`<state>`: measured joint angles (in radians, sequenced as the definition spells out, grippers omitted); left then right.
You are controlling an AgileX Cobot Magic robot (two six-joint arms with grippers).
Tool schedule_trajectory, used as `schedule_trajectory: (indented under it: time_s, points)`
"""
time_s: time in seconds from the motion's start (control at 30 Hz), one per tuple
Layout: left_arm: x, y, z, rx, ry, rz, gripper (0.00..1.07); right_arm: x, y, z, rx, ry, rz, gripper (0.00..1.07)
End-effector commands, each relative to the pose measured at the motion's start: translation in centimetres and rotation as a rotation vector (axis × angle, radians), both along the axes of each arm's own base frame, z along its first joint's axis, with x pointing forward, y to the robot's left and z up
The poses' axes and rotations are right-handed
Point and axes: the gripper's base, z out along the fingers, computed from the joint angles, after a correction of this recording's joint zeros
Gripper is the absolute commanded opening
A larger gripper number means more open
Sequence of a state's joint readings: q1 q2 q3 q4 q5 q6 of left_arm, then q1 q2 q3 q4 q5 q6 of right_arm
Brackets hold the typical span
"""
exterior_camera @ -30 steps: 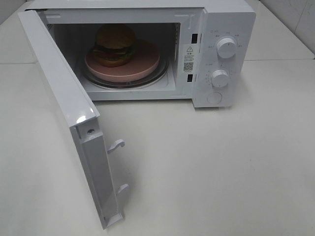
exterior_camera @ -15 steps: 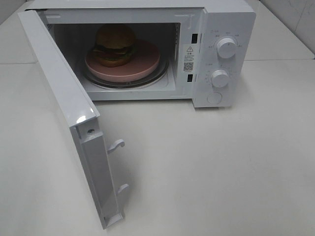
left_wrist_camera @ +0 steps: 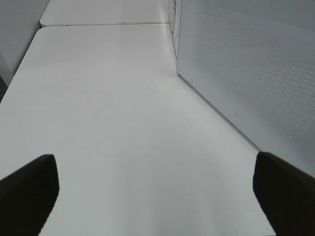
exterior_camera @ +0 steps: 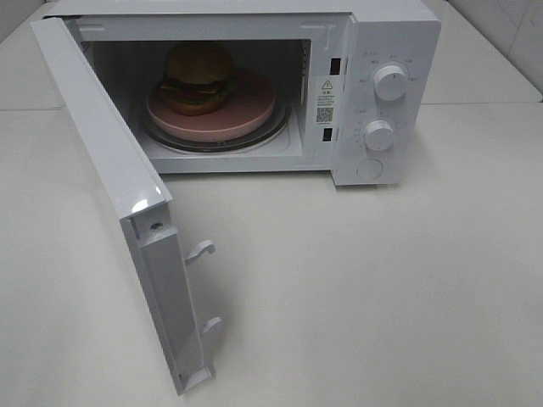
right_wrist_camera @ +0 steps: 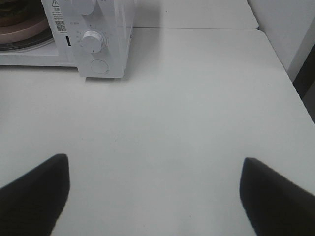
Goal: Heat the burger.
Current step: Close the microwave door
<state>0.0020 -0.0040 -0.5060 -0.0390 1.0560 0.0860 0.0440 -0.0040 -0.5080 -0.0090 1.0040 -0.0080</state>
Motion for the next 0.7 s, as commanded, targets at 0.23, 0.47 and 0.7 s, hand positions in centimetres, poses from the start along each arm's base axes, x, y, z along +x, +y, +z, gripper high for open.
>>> schedule_trajectory:
  time_s: [0.23, 0.47, 0.7]
  points:
    - [-0.2, -0.05, 0.07, -0.004, -0.025, -0.004, 1.05, -0.39, -0.03, 0.0, 0.006, -0.039, -0.012, 0.53]
    - [-0.2, -0.05, 0.07, -0.004, -0.025, -0.004, 1.05, -0.39, -0.03, 0.0, 0.006, -0.039, -0.012, 0.47]
    - [-0.2, -0.05, 0.07, -0.004, -0.025, -0.004, 1.05, -0.39, -0.03, 0.0, 0.006, -0.039, -0.012, 0.47]
